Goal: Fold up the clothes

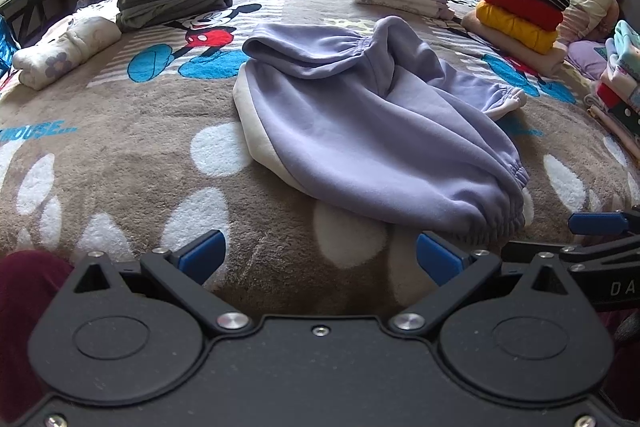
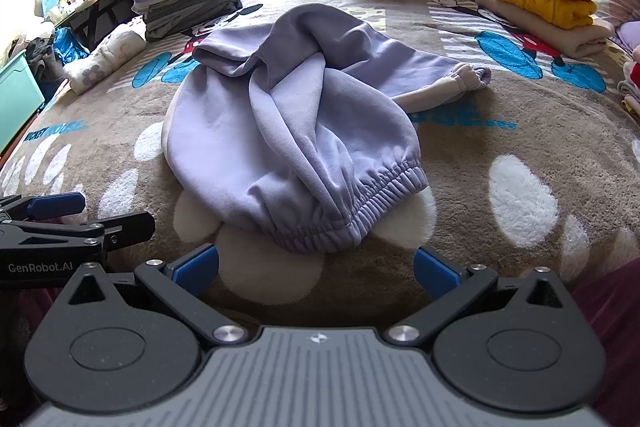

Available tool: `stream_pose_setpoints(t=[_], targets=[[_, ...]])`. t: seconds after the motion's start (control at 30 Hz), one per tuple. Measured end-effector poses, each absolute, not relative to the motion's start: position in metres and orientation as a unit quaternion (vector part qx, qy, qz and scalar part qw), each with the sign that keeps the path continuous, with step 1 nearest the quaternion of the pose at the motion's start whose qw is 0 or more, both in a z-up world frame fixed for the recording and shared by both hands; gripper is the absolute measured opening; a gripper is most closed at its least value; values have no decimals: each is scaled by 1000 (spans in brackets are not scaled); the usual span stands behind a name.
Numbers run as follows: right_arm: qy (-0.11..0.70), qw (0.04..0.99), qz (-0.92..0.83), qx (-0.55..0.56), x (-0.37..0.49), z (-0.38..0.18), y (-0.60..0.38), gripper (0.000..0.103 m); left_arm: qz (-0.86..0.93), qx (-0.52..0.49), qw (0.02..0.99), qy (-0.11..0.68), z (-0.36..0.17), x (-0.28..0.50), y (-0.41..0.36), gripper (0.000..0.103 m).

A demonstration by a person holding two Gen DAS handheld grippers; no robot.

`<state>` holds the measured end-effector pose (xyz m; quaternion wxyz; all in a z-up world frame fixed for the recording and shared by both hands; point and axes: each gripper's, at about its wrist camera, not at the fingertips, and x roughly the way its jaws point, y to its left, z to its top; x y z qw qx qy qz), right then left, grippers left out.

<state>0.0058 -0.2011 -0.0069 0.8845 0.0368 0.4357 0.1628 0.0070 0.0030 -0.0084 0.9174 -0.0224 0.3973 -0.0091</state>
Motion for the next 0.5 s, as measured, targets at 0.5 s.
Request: stream_pose_setpoints(t=[0.5], targets=[[437,884,164,40,6,-8,-202,103,-14,-23,918,396,-9,6,2,103]])
